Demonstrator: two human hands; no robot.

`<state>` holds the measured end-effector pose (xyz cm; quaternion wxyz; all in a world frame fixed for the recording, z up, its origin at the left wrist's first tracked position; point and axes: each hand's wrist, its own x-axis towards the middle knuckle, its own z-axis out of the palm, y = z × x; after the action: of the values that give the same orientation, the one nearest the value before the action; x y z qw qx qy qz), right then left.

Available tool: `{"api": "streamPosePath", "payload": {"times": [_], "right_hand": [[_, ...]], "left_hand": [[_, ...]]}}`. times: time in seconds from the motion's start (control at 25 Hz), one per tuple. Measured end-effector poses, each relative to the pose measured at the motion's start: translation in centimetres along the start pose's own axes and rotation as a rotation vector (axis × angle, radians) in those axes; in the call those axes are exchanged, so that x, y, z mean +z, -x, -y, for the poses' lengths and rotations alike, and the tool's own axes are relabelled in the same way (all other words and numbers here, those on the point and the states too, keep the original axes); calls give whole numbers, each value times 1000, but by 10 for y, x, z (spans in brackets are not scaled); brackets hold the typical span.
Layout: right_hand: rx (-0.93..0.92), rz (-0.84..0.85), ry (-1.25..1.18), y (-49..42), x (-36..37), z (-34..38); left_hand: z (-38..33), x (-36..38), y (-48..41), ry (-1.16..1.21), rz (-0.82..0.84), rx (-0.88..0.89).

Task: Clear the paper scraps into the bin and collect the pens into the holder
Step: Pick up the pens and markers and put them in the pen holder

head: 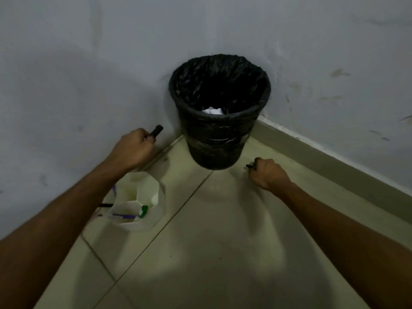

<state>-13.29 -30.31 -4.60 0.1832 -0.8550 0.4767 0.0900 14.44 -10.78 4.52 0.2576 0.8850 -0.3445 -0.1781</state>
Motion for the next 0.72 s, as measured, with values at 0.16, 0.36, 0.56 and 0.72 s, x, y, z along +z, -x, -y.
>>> {"api": "streamPosePath", "payload": {"times": [0.16,0.36,0.56,0.72], "right_hand": [[-329,73,-119,53,-21,75],[-460,-141,-705,95,-34,174],[-496,-201,-821,107,-13,205],[-518,-203,-760,117,13,208]], "left_hand": [[10,-26,45,553,-61,-36],[32,-36,80,568,-212,113],[46,-25,107,333,-274,204],[56,-11,115,222,-183,287]]}}
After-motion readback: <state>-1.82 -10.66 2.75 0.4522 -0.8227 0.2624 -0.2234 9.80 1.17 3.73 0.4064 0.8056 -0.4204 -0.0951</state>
